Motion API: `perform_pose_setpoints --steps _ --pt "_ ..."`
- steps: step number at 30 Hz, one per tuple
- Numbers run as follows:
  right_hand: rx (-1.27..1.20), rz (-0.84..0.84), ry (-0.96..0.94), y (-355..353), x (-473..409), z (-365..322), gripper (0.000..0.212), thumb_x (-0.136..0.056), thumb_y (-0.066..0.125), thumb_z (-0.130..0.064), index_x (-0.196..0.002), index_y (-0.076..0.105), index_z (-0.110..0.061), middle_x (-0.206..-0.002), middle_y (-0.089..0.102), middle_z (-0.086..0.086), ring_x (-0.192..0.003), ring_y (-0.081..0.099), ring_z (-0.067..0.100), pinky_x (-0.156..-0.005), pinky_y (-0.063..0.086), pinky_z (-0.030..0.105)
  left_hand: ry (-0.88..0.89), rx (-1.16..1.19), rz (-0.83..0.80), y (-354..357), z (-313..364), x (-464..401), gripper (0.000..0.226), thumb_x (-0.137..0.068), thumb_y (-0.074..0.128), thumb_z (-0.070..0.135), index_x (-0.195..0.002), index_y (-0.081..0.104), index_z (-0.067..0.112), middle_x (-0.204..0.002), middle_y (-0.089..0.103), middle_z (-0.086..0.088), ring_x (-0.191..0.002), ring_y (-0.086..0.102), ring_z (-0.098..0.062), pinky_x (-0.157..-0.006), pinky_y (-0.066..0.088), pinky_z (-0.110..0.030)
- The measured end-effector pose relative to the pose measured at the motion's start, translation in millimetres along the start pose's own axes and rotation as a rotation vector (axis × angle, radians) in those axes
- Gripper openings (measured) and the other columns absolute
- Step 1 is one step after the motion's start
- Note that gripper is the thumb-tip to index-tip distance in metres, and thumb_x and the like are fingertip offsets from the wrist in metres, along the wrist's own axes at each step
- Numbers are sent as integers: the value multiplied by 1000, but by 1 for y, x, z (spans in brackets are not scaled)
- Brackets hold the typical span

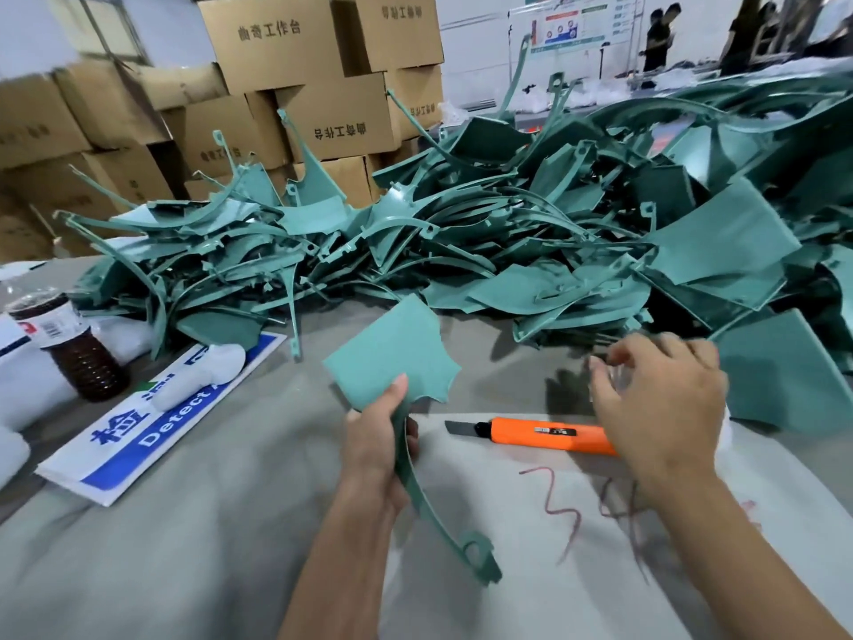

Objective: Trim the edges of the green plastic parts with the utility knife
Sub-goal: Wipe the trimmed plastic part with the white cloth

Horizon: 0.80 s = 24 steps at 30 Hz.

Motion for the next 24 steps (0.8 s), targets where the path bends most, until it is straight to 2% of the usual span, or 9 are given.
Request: perform_pose_setpoints --steps 3,7,9,11,14,16,19,21,24 --pt "207 -232 218 15 4 43 45 -79 82 -43 -113 65 -19 -111 58 19 -106 49 42 -84 45 49 -154 41 -180 36 -17 2 24 -97 67 29 -82 57 13 -55 48 2 -35 38 -5 -30 29 -15" --pt "30 -345 317 28 7 59 55 -81 82 -24 -130 57 -20 -109 48 17 -100 55 46 -77 42 44 -182 80 -414 83 -24 11 23 -95 64 32 -86 54 13 -61 46 1 -36 36 -5 -29 27 -15" --pt "-43 -255 330 20 1 63 48 -83 77 -17 -127 60 -17 -102 53 15 -97 58 46 -77 43 44 -122 98 -499 96 -24 16 27 -89 69 32 -92 52 12 -66 43 -2 -36 35 -6 -30 26 -16" --pt "-181 -41 287 -3 -6 62 44 -82 76 -10 -123 63 -13 -104 64 16 -100 60 43 -81 46 43 -34 103 -508 98 -25 15 34 -86 75 26 -102 52 8 -67 46 -4 -36 36 -6 -32 29 -16" --pt "-409 305 121 -44 -5 45 48 -79 74 -3 -125 63 -7 -112 69 11 -99 63 26 -88 47 28 74 75 -501 97 -21 10 41 -82 72 25 -114 55 6 -64 52 -4 -36 40 -6 -34 33 -16" --pt "-486 352 -50 -54 0 20 40 -78 71 -3 -118 66 -2 -102 68 9 -91 61 22 -85 47 25 113 68 -530 97 -19 10 48 -81 76 28 -118 56 6 -64 52 -6 -36 41 -8 -35 33 -15" --pt "-521 232 -244 -43 6 -17 22 -79 68 -6 -101 70 -3 -89 58 6 -88 50 26 -81 41 34 180 55 -606 101 -19 14 48 -79 78 32 -117 63 8 -79 62 -12 -44 50 -15 -41 38 -21" --pt "-610 116 -198 -26 6 -24 17 -80 67 -7 -97 65 -6 -97 55 6 -93 50 25 -84 40 29 193 56 -628 104 -20 13 42 -79 78 29 -116 65 11 -87 67 -14 -48 55 -19 -44 41 -23" --pt "-746 -129 -43 3 5 -21 16 -90 66 -5 -89 56 -16 -84 57 -1 -76 53 17 -66 41 25 190 73 -651 106 -18 12 41 -80 78 28 -116 65 13 -87 68 -15 -48 54 -18 -41 38 -22"
Point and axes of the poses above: each hand's wrist, its own x-axis away from the middle knuckle, its own y-axis out of the palm, z = x × y, the point moved 10 cm from there along -x, towards the middle knuckle
